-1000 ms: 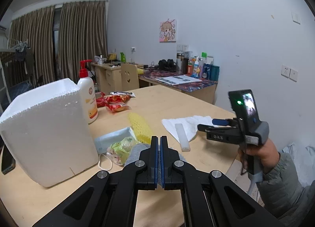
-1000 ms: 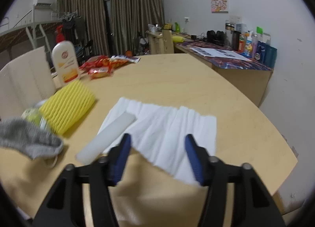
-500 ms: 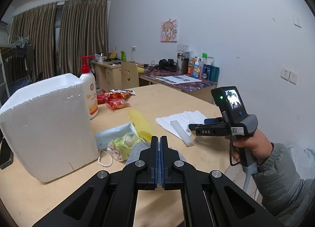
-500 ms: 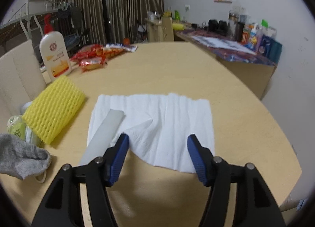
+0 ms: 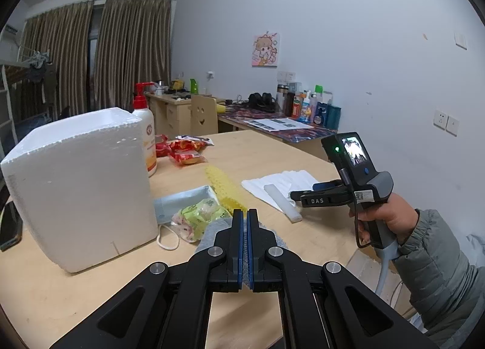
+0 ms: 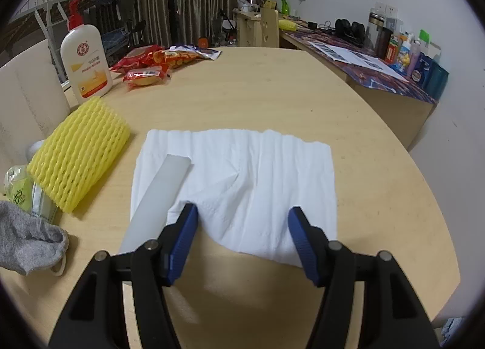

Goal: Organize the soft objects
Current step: 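Move the right gripper toward the white paper towel while the left gripper holds the sock, then close the right gripper on the white paper towel and lift it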

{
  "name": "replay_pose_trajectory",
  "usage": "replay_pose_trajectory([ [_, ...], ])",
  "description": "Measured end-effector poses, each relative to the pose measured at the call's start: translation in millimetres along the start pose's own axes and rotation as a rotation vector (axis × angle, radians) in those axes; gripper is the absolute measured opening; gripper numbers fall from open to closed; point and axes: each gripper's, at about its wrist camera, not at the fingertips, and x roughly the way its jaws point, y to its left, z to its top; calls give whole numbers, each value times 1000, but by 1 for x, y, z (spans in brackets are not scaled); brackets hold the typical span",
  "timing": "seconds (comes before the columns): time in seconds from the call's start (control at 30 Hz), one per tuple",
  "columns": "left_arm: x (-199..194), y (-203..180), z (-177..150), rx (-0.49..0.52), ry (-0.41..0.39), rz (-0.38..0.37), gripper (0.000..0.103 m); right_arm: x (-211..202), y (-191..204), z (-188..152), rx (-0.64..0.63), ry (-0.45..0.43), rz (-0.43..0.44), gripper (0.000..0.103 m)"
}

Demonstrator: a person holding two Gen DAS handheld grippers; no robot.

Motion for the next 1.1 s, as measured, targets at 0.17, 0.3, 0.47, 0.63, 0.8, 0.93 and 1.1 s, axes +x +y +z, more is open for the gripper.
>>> replay_pose_trajectory([
  [0.17, -9, 3, 2, 3, -22, 11, 2, -4, 7, -1, -22, -15, 18, 33],
  [0.3, -12, 7, 9, 0, -36, 28, 2, -6, 16, -2, -40, -33, 37, 8],
  [0.47, -13, 15, 14, -9, -40, 56, 2, -29, 12, -2, 18, -123, 82, 7],
  [0.63, -19, 16, 20, -7, -67, 73, 2, -72, 15, 9, 8, -221, 100, 7],
  [0.8, -26, 19, 29, -9, -92, 96, 2, -111, 19, 16, 6, -315, 116, 7],
  [0.93, -33, 19, 31, 0, -112, 108, 2, -127, 24, 17, -1, -355, 124, 7],
  [1.1, -39, 18, 38, 9, -125, 119, 2, -143, 28, 11, -6, -391, 146, 7],
])
